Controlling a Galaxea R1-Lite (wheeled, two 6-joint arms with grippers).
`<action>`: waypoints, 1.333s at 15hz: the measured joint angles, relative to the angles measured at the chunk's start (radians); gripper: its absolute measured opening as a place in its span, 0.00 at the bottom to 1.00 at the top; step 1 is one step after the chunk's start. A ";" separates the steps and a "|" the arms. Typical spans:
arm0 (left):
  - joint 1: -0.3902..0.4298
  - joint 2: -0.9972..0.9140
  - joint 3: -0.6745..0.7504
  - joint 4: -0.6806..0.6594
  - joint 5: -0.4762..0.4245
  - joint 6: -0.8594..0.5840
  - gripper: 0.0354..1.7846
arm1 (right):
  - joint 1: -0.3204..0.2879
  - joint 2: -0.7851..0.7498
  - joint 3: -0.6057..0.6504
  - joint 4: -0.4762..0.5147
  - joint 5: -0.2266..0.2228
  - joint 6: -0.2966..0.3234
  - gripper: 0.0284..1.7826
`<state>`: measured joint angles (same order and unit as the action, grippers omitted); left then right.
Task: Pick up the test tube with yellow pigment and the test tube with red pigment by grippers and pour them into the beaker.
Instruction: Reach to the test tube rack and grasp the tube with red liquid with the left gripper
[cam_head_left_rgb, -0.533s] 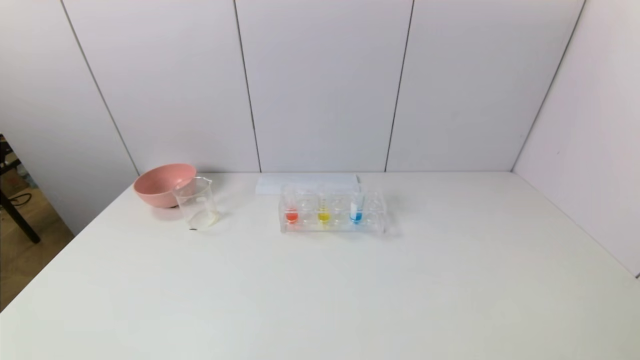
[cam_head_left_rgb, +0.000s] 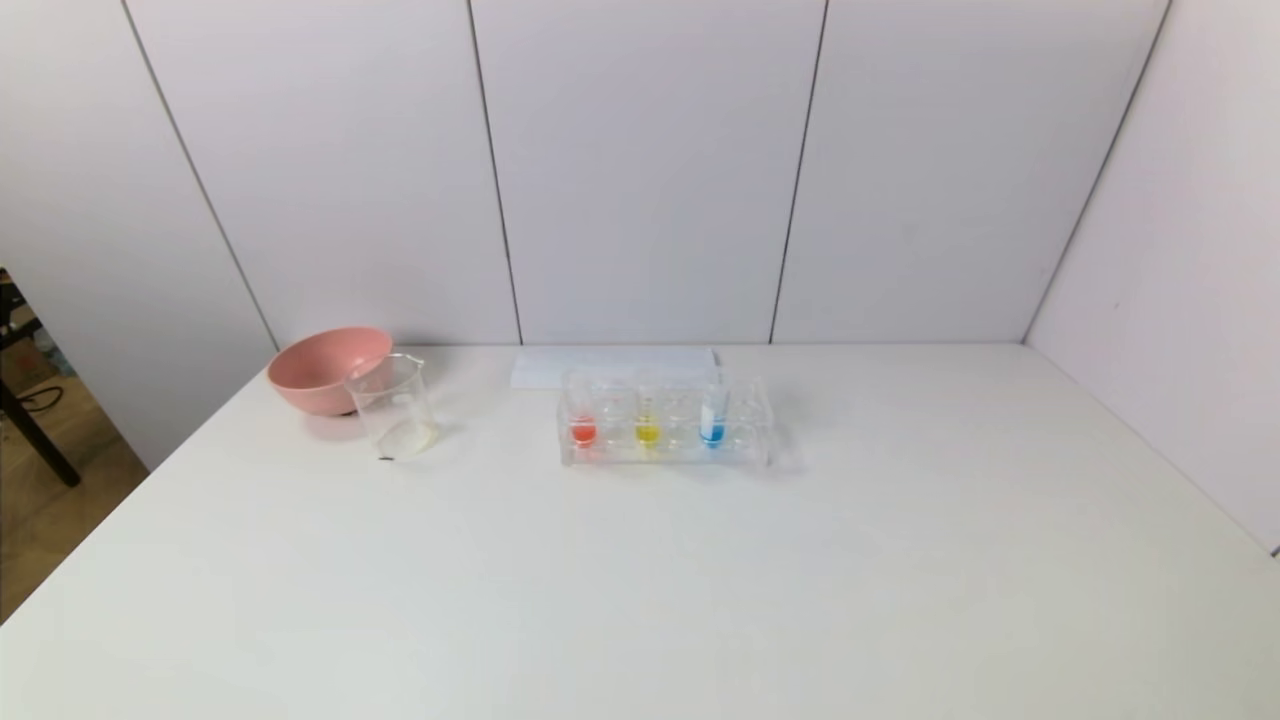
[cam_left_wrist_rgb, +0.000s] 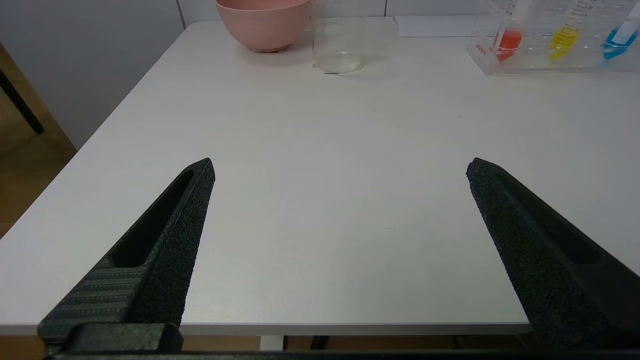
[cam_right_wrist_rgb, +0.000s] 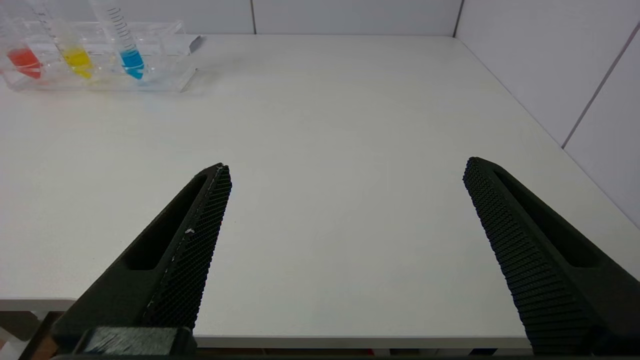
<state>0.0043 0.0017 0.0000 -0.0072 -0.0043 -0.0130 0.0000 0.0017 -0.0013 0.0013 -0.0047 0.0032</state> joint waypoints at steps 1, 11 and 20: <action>0.000 0.000 0.000 0.000 0.000 0.000 0.99 | 0.000 0.000 0.000 0.000 0.000 0.000 0.95; 0.000 0.000 0.000 -0.001 0.000 0.011 0.99 | 0.000 0.000 0.000 0.000 0.000 0.000 0.95; -0.003 0.082 -0.127 0.013 -0.044 0.019 0.99 | 0.000 0.000 0.000 0.000 0.000 0.000 0.95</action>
<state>0.0013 0.0840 -0.1274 0.0053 -0.0479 0.0062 0.0000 0.0017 -0.0017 0.0017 -0.0043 0.0028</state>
